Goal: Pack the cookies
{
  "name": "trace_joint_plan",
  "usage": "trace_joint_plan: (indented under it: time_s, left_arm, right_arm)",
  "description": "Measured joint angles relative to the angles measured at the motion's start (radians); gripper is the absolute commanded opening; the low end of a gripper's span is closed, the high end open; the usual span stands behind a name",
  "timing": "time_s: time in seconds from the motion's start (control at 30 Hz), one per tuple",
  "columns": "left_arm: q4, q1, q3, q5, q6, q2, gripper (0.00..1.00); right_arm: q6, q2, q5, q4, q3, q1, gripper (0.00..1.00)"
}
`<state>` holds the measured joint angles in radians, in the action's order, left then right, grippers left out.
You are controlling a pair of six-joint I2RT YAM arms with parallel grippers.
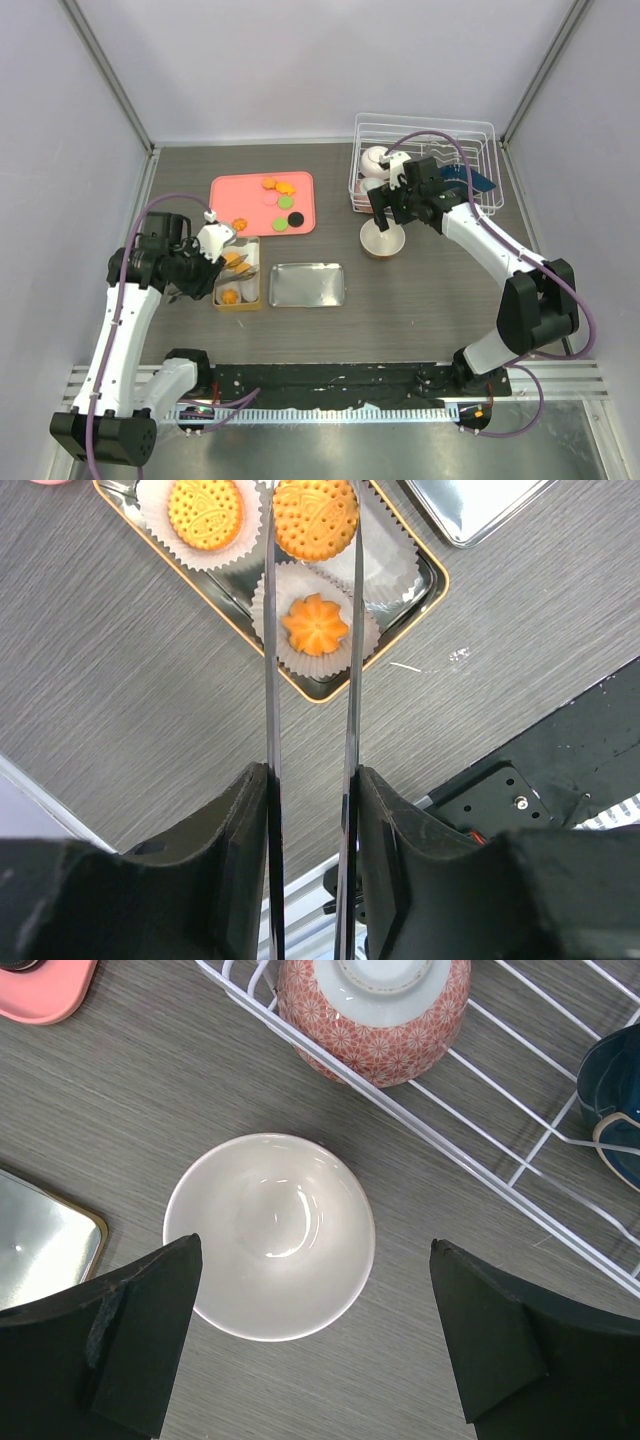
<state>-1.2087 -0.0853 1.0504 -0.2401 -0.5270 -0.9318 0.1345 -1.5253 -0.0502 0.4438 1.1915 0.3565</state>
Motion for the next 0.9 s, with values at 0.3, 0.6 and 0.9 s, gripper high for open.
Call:
trace_joint_plan:
  time_s: [0.3, 0.6, 0.9]
  left_arm:
    - [0.01, 0.0, -0.014, -0.02, -0.002, 0.011, 0.4]
    - [0.015, 0.0, -0.041, -0.026, -0.005, 0.021, 0.4]
    - [0.014, 0.0, -0.043, -0.035, -0.005, 0.044, 0.43]
  right_arm:
    - [0.0, -0.005, 0.0, 0.0, 0.0, 0.0, 1.0]
    - [0.002, -0.013, 0.004, 0.002, 0.0, 0.0, 1.0]
    - [0.002, -0.013, 0.004, 0.003, 0.001, 0.0, 1.0]
